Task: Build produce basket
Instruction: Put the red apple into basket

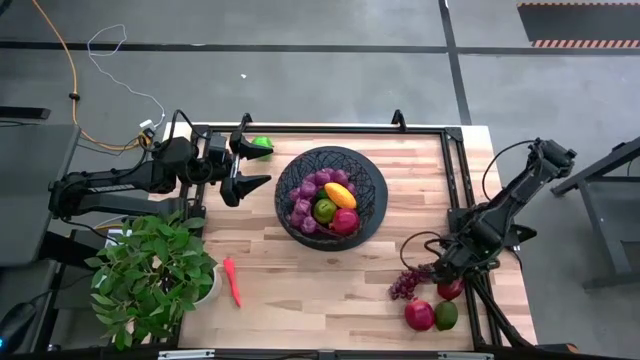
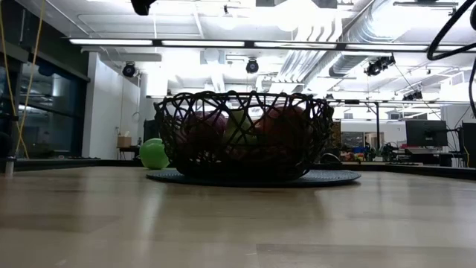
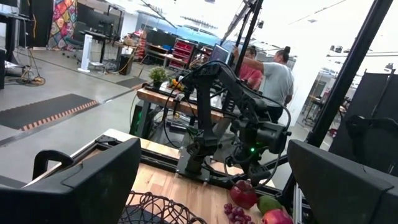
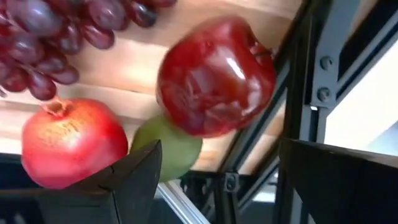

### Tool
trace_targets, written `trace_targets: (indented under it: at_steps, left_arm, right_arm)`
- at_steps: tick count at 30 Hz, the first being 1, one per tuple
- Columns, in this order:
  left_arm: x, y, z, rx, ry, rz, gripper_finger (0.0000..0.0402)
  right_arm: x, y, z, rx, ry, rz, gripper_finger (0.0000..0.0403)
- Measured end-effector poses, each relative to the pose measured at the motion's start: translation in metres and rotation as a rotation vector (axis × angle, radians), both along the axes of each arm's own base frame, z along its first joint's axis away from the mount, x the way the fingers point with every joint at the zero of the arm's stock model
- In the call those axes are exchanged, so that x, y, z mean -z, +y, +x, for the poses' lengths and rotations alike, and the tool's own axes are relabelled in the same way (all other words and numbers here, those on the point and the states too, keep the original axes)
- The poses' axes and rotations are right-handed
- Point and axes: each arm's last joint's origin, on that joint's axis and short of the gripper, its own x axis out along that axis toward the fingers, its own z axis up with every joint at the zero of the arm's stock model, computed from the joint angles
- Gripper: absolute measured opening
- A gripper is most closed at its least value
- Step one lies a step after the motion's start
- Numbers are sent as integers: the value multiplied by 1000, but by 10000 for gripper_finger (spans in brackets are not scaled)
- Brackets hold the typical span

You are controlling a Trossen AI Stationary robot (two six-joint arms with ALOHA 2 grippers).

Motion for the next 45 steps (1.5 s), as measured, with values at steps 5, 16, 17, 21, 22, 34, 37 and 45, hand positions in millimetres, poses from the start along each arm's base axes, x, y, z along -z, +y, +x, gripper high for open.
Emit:
trace_targets:
  at_steps: [5,16,17,21,22,34,37,45]
  left_arm:
    - [0,0,0,-1,0,1,390]
    - [0,0,0,-2,-4,-18,390]
    - [0,0,0,-2,-4,-17,390]
    - [0,0,0,-3,-4,-16,390]
    - [0,0,0,-6,-4,-17,390]
    - [0,0,0,-9,-4,-17,390]
    - [0,0,0,-9,-4,-17,390]
    - [0,0,0,-10,-4,-16,390]
  right_arm:
    - [3,-1,0,24,-11,-62,305]
    - [25,1,0,18,9,-45,305]
    - [25,1,0,18,10,-45,305]
    - [26,0,0,25,25,-59,305]
    - [27,0,-1,29,38,-70,305]
    - [35,5,4,36,82,-96,305]
    - [35,5,4,36,80,-99,303]
    - [35,4,4,37,80,-100,266]
